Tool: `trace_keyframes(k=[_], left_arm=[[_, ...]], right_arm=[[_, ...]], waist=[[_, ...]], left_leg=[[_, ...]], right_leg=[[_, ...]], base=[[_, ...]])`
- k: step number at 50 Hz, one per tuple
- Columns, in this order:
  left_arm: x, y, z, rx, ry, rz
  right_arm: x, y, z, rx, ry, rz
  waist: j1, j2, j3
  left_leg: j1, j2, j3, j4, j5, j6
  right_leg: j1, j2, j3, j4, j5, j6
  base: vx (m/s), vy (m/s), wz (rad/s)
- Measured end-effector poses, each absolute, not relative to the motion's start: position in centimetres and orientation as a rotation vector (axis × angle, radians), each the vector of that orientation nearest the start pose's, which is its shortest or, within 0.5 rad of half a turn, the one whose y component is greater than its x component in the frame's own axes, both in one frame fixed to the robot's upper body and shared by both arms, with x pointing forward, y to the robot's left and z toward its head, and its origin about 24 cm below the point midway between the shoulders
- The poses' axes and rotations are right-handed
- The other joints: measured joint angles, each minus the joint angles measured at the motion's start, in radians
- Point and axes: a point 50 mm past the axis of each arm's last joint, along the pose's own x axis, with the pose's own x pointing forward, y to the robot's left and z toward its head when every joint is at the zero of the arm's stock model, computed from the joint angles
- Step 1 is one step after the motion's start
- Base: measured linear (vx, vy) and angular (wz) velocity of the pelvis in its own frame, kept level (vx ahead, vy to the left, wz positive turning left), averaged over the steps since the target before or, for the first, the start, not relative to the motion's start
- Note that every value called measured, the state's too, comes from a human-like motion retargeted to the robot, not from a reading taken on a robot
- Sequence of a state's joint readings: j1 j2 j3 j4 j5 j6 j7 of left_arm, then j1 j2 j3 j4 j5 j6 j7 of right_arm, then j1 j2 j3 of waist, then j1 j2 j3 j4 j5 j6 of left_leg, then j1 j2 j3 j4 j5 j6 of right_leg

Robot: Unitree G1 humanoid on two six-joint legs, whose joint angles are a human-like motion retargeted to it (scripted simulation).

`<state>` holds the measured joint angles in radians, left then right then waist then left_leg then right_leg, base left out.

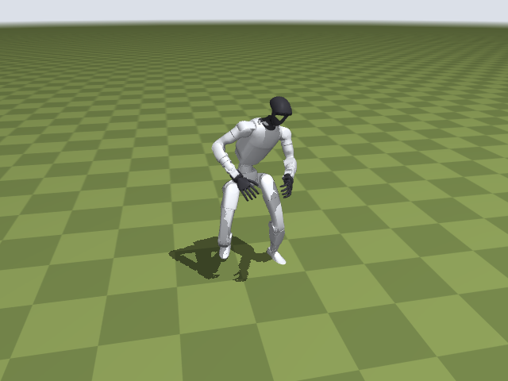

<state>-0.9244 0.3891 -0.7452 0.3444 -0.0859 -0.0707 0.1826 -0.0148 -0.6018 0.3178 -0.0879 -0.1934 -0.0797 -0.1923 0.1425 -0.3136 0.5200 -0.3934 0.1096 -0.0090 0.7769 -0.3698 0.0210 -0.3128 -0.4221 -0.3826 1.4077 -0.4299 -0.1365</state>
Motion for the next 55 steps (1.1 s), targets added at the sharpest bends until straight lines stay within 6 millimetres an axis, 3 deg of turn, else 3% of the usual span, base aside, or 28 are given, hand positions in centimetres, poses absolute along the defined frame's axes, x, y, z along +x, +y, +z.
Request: trace_keyframes(k=[2, 4, 6, 7, 9, 11, 13, 15, 17, 18, 20, 22, 24, 26, 28, 30, 32, 35, 37, 40, 42, 45, 47, 50, 53, 55], left_arm=[[36.5, 8.5, 15.5, 0.686, -0.36, -0.307], [37.4, 14.7, 10.9, 0.705, -0.108, -0.064], [35.8, 22.0, 5.3, 0.699, 0.209, 0.212], [33.7, 25.6, 2.3, 0.688, 0.386, 0.344], [27.2, 31.5, -3.4, 0.649, 0.753, 0.548], [19.0, 34.8, -7.7, 0.605, 1.059, 0.632], [10.6, 35.4, -10.9, 0.602, 1.291, 0.611], [3.3, 34.9, -12.5, 0.637, 1.43, 0.533], [-1.8, 33.4, -13.2, 0.642, 1.469, 0.488], [-3.6, 32.5, -13.4, 0.62, 1.467, 0.5], [-5.5, 30.5, -13.8, 0.518, 1.439, 0.567], [-5.6, 28.5, -14.5, 0.34, 1.423, 0.691], [-4.7, 26.7, -15.4, 0.155, 1.415, 0.776], [-2.7, 25.6, -16.1, 0.023, 1.394, 0.793], [0.2, 25.4, -16.4, -0.047, 1.341, 0.745], [3.8, 26.2, -16.0, -0.057, 1.247, 0.674], [8.0, 27.6, -14.8, -0.015, 1.121, 0.623], [14.1, 30.7, -11.8, 0.114, 0.958, 0.569], [17.9, 33.1, -9.0, 0.286, 0.888, 0.512], [23.1, 36.1, -3.9, 0.598, 0.82, 0.483], [26.1, 37.4, -0.1, 0.794, 0.777, 0.536], [30.2, 37.7, 5.7, 0.946, 0.653, 0.656], [32.8, 36.3, 8.7, 0.892, 0.501, 0.684], [36.0, 32.3, 11.4, 0.696, 0.24, 0.61], [37.3, 27.4, 12.1, 0.557, 0.043, 0.434], [37.1, 24.8, 12.3, 0.516, -0.055, 0.314]], right_arm=[[24.2, -18.6, 8.1, -0.769, -0.203, 0.222], [24.5, -18.9, 9.4, -0.806, -0.221, 0.255], [25.5, -18.8, 10.8, -0.865, -0.258, 0.28], [26.1, -18.5, 11.5, -0.904, -0.283, 0.303], [27.7, -17.4, 13.4, -0.991, -0.333, 0.39], [29.7, -15.7, 15.3, -1.036, -0.36, 0.499], [31.4, -14.4, 17.1, -1.062, -0.37, 0.565], [33.0, -13.8, 19.0, -1.076, -0.395, 0.547], [35.4, -13.5, 20.7, -1.102, -0.438, 0.415], [36.8, -13.9, 21.2, -1.117, -0.447, 0.304], [39.5, -16.8, 21.9, -1.122, -0.42, -0.035], [40.8, -23.0, 20.6, -1.066, -0.19, -0.476], [38.8, -29.6, 17.5, -0.865, 0.153, -0.839], [35.3, -34.0, 12.9, -0.519, 0.441, -1.043], [31.7, -36.2, 7.2, -0.158, 0.589, -1.047], [27.8, -36.8, 1.2, 0.043, 0.633, -0.882], [23.1, -36.0, -3.9, -0.091, 0.723, -0.677], [15.3, -32.7, -9.8, -0.583, 0.956, -0.299], [9.9, -29.5, -12.7, -0.766, 1.081, 0.019], [2.5, -24.2, -14.9, -0.714, 1.215, 0.458], [-0.9, -21.8, -15.1, -0.567, 1.29, 0.594], [-4.1, -20.5, -14.9, -0.399, 1.388, 0.646], [-4.9, -20.5, -14.8, -0.367, 1.425, 0.638], [-4.5, -21.7, -14.9, -0.408, 1.446, 0.611], [-2.5, -23.8, -15.0, -0.538, 1.426, 0.583], [-0.3, -25.7, -14.7, -0.638, 1.395, 0.544]], waist=[[-0.018, 0.043, 0.0], [-0.045, 0.102, 0.0], [-0.086, 0.163, 0.0], [-0.114, 0.195, -0.001], [-0.185, 0.263, -0.004], [-0.266, 0.318, -0.002], [-0.339, 0.384, 0.0], [-0.381, 0.454, 0.0], [-0.388, 0.514, 0.0], [-0.373, 0.537, 0.0], [-0.317, 0.556, 0.0], [-0.253, 0.575, 0.0], [-0.209, 0.582, 0.0], [-0.181, 0.566, 0.0], [-0.162, 0.53, 0.0], [-0.145, 0.482, 0.0], [-0.13, 0.426, 0.0], [-0.099, 0.334, 0.0], [-0.073, 0.257, 0.0], [-0.065, 0.137, 0.0], [-0.084, 0.093, 0.0], [-0.145, 0.068, 0.0], [-0.183, 0.082, 0.0], [-0.225, 0.138, 0.0], [-0.255, 0.215, 0.0], [-0.273, 0.259, 0.0]], left_leg=[[0.059, 0.021, -0.013, -0.053, -0.007, -0.024], [0.144, 0.051, -0.007, -0.12, -0.008, -0.042], [0.235, 0.084, 0.021, -0.178, -0.006, -0.051], [0.278, 0.102, 0.042, -0.198, -0.005, -0.055], [0.346, 0.137, 0.093, -0.207, -0.007, -0.061], [0.382, 0.159, 0.137, -0.159, -0.015, -0.054], [0.378, 0.185, 0.149, -0.034, -0.018, -0.025], [0.317, 0.216, 0.129, 0.16, 0.0, -0.001], [0.204, 0.213, 0.1, 0.368, 0.021, -0.004], [0.147, 0.196, 0.097, 0.457, 0.019, -0.013], [0.026, 0.17, 0.144, 0.628, -0.004, -0.055], [-0.059, 0.175, 0.215, 0.687, -0.023, -0.054], [-0.132, 0.179, 0.264, 0.689, -0.03, -0.043], [-0.192, 0.163, 0.288, 0.633, -0.023, -0.049], [-0.231, 0.142, 0.304, 0.524, -0.001, -0.063], [-0.24, 0.121, 0.323, 0.366, 0.023, -0.07], [-0.205, 0.084, 0.329, 0.121, 0.037, -0.058], [-0.068, -0.023, 0.218, -0.369, 0.243, -0.065], [-0.059, -0.06, 0.133, -0.309, 0.28, -0.031], [-0.094, -0.088, 0.087, -0.062, 0.131, 0.032], [-0.105, -0.085, 0.042, 0.029, 0.067, 0.055], [-0.092, -0.075, -0.037, 0.077, 0.021, 0.078], [-0.056, -0.049, -0.076, 0.044, 0.02, 0.061], [0.037, 0.013, -0.099, -0.069, 0.049, 0.019], [0.159, 0.077, -0.078, -0.198, 0.082, -0.022], [0.239, 0.105, -0.033, -0.247, 0.081, -0.034]], right_leg=[[-0.05, -0.007, -0.027, -0.038, -0.027, 0.006], [-0.099, -0.003, -0.012, -0.106, -0.037, 0.017], [-0.144, 0.011, 0.028, -0.203, -0.032, 0.034], [-0.163, 0.025, 0.055, -0.268, -0.021, 0.047], [-0.187, 0.068, 0.119, -0.453, 0.04, 0.084], [-0.186, 0.108, 0.193, -0.67, 0.186, 0.122], [-0.181, 0.143, 0.258, -0.732, 0.276, 0.125], [-0.204, 0.175, 0.282, -0.622, 0.203, 0.107], [-0.251, 0.208, 0.304, -0.533, 0.127, 0.104], [-0.277, 0.226, 0.323, -0.506, 0.102, 0.096], [-0.36, 0.238, 0.377, -0.398, 0.05, 0.095], [-0.358, 0.249, 0.408, -0.397, 0.034, 0.086], [-0.317, 0.23, 0.398, -0.408, 0.027, 0.066], [-0.247, 0.194, 0.368, -0.429, 0.027, 0.046], [-0.16, 0.156, 0.332, -0.454, 0.037, 0.032], [-0.069, 0.12, 0.289, -0.468, 0.07, 0.03], [0.009, 0.084, 0.238, -0.46, 0.132, 0.037], [0.09, 0.04, 0.169, -0.385, 0.224, 0.001], [0.086, 0.015, 0.176, -0.237, 0.262, -0.043], [0.026, 0.041, 0.257, -0.008, 0.232, -0.032], [-0.03, 0.037, 0.245, 0.103, 0.15, -0.043], [-0.128, 0.001, 0.202, 0.168, 0.09, -0.076], [-0.19, 0.014, 0.208, 0.112, 0.075, -0.055], [-0.226, 0.013, 0.195, -0.102, 0.063, -0.008], [-0.169, 0.049, 0.201, -0.497, 0.123, 0.098], [-0.1, 0.064, 0.227, -0.802, 0.252, 0.162]], base=[[0.71, -0.2, 0.39], [0.73, -0.18, -0.08], [0.77, -0.16, -0.48], [0.8, -0.16, -0.69], [0.82, -0.16, -0.75], [0.84, -0.16, -0.69], [0.86, -0.15, -0.69], [0.83, -0.13, -0.94], [0.74, -0.06, -1.38], [0.7, 0.01, -1.68], [0.68, 0.06, -1.69], [0.67, 0.1, -1.04], [0.7, 0.1, -0.06], [0.75, 0.07, 0.74], [0.79, 0.04, 1.22], [0.82, 0.0, 1.45], [0.82, -0.04, 1.57], [0.83, -0.1, 1.25], [0.87, -0.17, 1.09], [0.8, -0.25, 1.18], [0.69, -0.3, 1.03], [0.62, -0.32, 0.95], [0.59, -0.37, 0.61], [0.6, -0.38, 0.19], [0.66, -0.41, -0.09], [0.71, -0.42, -0.3]])
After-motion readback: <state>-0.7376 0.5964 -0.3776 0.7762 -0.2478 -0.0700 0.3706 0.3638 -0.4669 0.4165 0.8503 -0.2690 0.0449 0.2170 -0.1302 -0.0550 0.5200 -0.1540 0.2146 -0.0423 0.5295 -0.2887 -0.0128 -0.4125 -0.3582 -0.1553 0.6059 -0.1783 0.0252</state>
